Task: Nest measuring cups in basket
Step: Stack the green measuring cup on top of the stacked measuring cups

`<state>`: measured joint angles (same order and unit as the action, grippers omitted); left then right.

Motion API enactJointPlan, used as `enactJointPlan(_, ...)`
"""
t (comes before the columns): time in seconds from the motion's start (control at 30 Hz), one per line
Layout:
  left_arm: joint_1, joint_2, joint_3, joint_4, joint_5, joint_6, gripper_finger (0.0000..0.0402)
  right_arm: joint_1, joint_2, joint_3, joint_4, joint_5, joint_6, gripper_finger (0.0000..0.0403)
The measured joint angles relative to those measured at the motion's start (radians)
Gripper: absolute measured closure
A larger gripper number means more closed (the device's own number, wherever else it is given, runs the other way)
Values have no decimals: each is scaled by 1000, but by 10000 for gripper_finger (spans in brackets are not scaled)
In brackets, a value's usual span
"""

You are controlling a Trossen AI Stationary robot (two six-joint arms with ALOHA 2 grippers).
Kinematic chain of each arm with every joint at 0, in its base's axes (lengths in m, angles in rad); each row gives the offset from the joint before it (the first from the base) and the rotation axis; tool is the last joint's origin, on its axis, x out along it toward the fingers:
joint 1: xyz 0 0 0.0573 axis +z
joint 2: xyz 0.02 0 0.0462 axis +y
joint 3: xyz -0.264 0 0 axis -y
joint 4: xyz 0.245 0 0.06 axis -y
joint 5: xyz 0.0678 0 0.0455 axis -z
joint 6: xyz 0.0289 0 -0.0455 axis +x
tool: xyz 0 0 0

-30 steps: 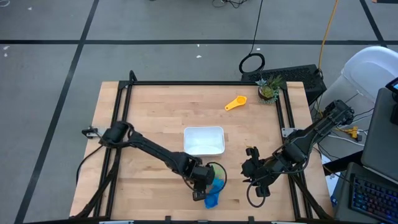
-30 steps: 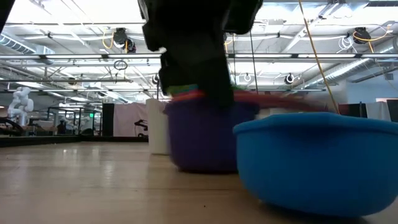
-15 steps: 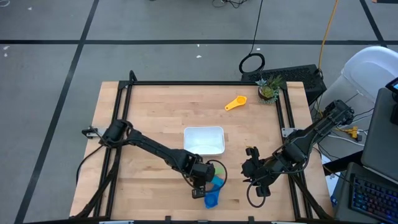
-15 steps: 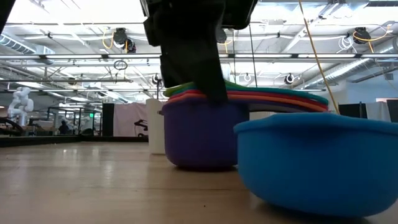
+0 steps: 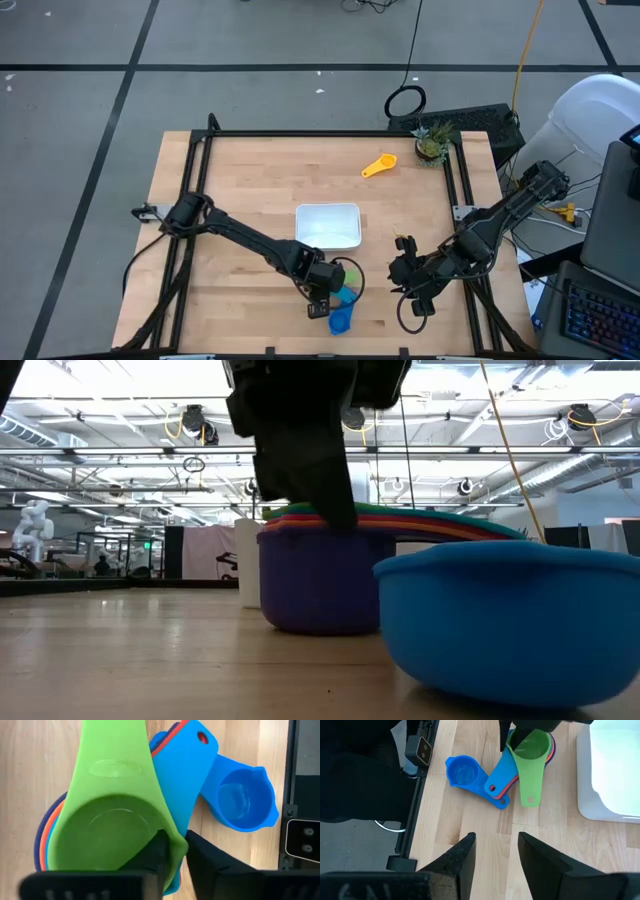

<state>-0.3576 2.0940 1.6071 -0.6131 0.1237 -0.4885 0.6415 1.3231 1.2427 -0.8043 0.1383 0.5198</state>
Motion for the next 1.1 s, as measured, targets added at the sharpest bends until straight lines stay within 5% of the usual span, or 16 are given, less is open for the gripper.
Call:
enactJointPlan(0.1, 0, -8, 4, 2, -12, 16, 373, 0, 0, 0, 0, 0, 0, 264)
enactJointPlan(0.37, 2, -14, 0, -22, -1, 9, 346, 0, 0, 0, 0, 0, 0, 264)
enactJointPlan(0.53, 3, -21, 1, -22, -5, 15, 374, 0, 0, 0, 0, 0, 0, 264)
enactJointPlan(1.1, 3, -19, 1, -25, 7, 12, 357, 0, 0, 0, 0, 0, 0, 264)
